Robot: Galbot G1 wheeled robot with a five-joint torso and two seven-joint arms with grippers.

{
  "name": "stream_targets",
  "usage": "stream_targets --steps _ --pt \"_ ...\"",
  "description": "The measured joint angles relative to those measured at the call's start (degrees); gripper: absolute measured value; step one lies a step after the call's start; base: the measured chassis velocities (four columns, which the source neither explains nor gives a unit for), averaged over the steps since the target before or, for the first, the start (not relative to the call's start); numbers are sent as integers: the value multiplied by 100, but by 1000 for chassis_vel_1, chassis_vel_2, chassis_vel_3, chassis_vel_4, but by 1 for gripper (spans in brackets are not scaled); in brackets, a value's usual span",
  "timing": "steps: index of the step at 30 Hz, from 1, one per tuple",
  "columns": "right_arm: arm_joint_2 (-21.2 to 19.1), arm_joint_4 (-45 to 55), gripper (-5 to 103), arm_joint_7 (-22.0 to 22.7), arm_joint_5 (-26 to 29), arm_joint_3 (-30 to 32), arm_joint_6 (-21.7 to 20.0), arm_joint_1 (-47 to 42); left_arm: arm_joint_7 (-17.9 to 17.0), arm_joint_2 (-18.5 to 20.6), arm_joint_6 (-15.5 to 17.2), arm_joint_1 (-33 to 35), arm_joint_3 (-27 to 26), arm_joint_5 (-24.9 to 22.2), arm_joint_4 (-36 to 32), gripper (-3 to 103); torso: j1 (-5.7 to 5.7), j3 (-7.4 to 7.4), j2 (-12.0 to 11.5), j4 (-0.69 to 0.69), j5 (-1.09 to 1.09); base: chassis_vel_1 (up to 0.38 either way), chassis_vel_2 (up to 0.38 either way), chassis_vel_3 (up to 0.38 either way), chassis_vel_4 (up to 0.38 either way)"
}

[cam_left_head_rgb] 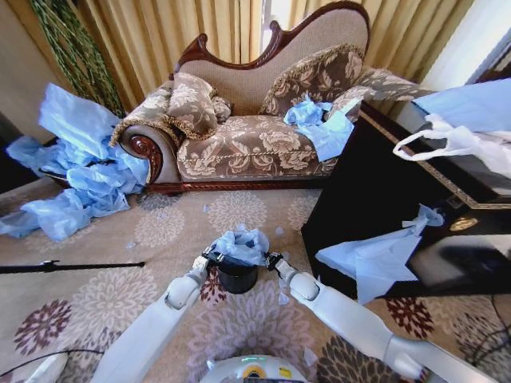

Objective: Place a garbage bag over the trash bin.

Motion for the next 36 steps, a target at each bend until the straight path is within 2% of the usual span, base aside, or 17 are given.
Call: stream_targets --steps 1,3,4,6,10,14,16,19,21,24,27,29,30,31,32,34,36 --pt "2 0 0 6 0 0 0 -1 -12 6 -6 10 -9 5 -20 64 0 0 0 0 0 0 0 0 0" --pt "4 2 0 15 0 1 0 -4 -23 18 -15 25 -22 17 -50 64 0 0 0 0 0 0 0 0 0" --pt "4 11 0 26 0 11 0 -15 -47 48 -28 62 -52 89 -121 75 0 0 0 0 0 0 0 0 0" --pt "4 16 0 40 0 18 0 -23 -53 67 -42 89 -72 135 -171 75 0 0 0 0 0 0 0 0 0" --pt "37 11 0 62 5 27 -2 -30 -69 140 -71 213 -138 219 -363 96 0 0 0 2 0 0 0 0 0" --pt "71 1 0 78 10 24 -1 -25 -60 135 -117 201 -143 264 -330 101 0 0 1 1 0 0 0 0 0" --pt "78 1 0 83 16 20 4 -25 -37 121 -161 170 -128 289 -257 92 0 0 1 1 0 0 0 0 0" --pt "75 0 0 85 17 20 14 -28 25 101 -181 141 -96 303 -180 87 0 0 1 1 0 0 0 0 0" --pt "66 6 0 94 17 20 23 -43 59 73 -204 120 -70 318 -114 77 0 0 1 0 0 0 0 0 0" --pt "54 19 0 106 17 21 25 -55 98 55 -231 112 -66 349 -84 71 0 0 1 0 0 0 0 0 0" --pt "25 56 0 119 18 34 30 -84 149 30 -250 109 -66 370 -49 55 0 0 1 0 0 0 0 0 0" --pt "18 61 0 121 18 38 31 -87 155 26 -251 109 -66 372 -44 55 0 0 1 1 0 0 0 0 0" --pt "8 69 0 124 18 42 33 -91 161 18 -253 110 -66 374 -36 49 0 0 1 1 0 0 0 0 0" --pt "-1 79 0 127 18 43 35 -96 169 14 -253 112 -66 374 -36 38 0 0 1 0 0 0 0 0 0" --pt "-6 85 0 132 18 44 36 -99 171 13 -253 116 -68 374 -37 38 0 0 1 0 0 0 0 0 0" --pt "-13 101 0 139 18 45 36 -105 171 9 -253 124 -72 374 -44 26 0 0 1 1 0 0 0 0 0" --pt "-17 112 0 144 19 47 36 -112 172 7 -253 134 -75 374 -53 21 0 0 1 1 0 0 0 0 0"
